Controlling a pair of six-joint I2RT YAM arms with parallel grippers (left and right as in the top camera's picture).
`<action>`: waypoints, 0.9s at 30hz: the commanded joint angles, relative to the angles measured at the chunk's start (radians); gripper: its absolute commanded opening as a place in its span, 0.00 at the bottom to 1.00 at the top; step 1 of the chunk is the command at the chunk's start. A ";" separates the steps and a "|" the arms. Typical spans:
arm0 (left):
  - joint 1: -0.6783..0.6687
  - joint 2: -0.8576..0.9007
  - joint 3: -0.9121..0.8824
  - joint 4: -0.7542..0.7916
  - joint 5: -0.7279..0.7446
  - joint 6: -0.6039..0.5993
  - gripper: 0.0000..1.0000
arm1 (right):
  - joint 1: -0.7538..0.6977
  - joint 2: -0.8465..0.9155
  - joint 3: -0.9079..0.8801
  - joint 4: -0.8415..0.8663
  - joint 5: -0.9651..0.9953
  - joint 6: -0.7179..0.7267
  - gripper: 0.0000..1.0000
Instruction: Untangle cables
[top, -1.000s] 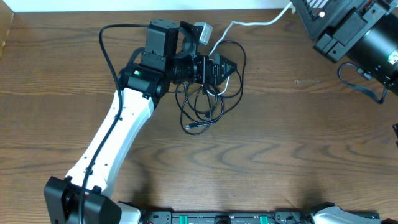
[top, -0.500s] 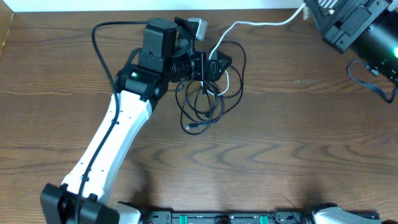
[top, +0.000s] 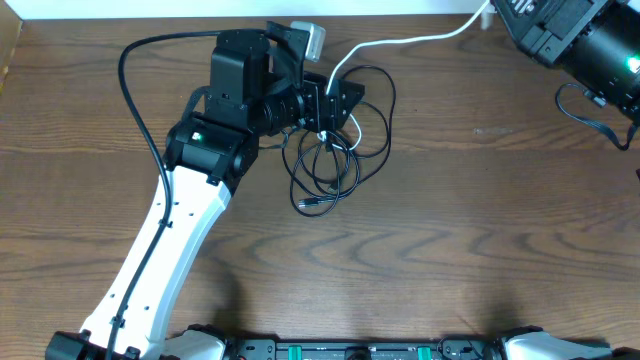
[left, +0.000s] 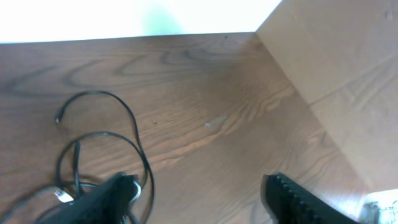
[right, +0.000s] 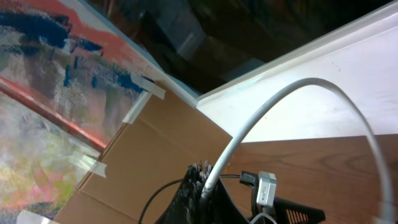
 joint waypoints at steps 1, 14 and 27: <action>0.000 -0.002 0.002 0.002 0.035 0.021 0.47 | -0.008 0.000 0.018 -0.003 -0.002 0.008 0.02; 0.000 -0.002 0.002 -0.010 0.035 -0.002 0.25 | -0.055 0.005 0.018 -0.142 0.223 -0.103 0.01; 0.000 -0.002 0.002 -0.039 0.070 -0.008 0.57 | -0.076 0.032 0.018 -0.181 0.340 -0.143 0.01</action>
